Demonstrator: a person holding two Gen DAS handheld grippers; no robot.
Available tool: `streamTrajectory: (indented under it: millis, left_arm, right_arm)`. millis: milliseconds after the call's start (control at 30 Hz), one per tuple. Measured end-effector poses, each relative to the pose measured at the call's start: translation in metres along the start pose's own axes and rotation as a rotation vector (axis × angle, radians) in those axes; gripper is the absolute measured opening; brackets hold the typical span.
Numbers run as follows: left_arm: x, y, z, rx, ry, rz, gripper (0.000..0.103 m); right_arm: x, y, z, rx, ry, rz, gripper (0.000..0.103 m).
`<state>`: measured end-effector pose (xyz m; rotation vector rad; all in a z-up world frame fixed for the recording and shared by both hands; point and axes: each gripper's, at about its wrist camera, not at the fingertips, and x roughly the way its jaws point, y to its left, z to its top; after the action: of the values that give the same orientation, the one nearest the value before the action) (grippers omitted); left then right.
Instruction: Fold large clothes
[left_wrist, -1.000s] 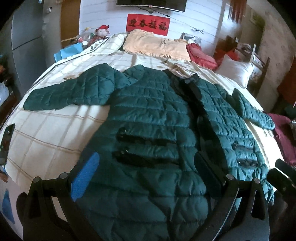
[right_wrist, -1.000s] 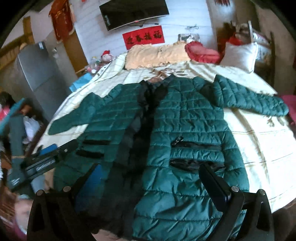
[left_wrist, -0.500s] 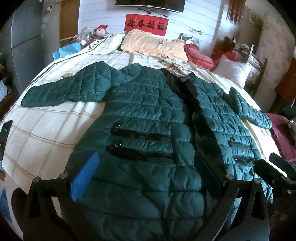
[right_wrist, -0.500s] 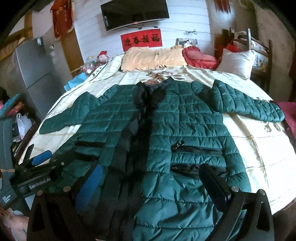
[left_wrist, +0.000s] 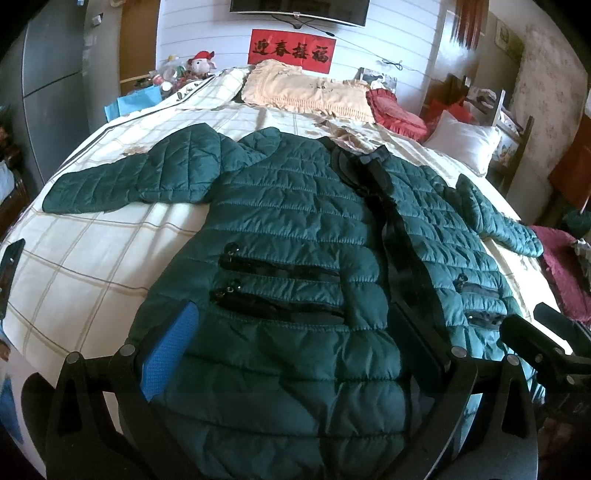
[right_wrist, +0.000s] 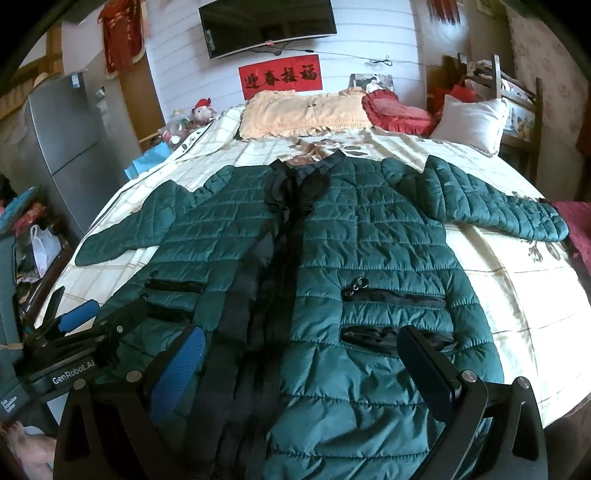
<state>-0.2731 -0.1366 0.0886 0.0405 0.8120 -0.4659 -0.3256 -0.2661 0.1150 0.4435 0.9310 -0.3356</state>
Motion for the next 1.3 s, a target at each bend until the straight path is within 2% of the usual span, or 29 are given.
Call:
streamTrajectory:
  millis: [933, 1300]
  left_arm:
    - [0.000, -0.005, -0.001, 0.005, -0.009, 0.005, 0.103]
    - [0.000, -0.006, -0.001, 0.003, -0.013, 0.007, 0.103]
  right_arm:
    - [0.006, 0.003, 0.000, -0.010, 0.004, -0.006, 0.103]
    - [0.016, 0.000, 0.014, -0.018, 0.014, -0.006, 0.103]
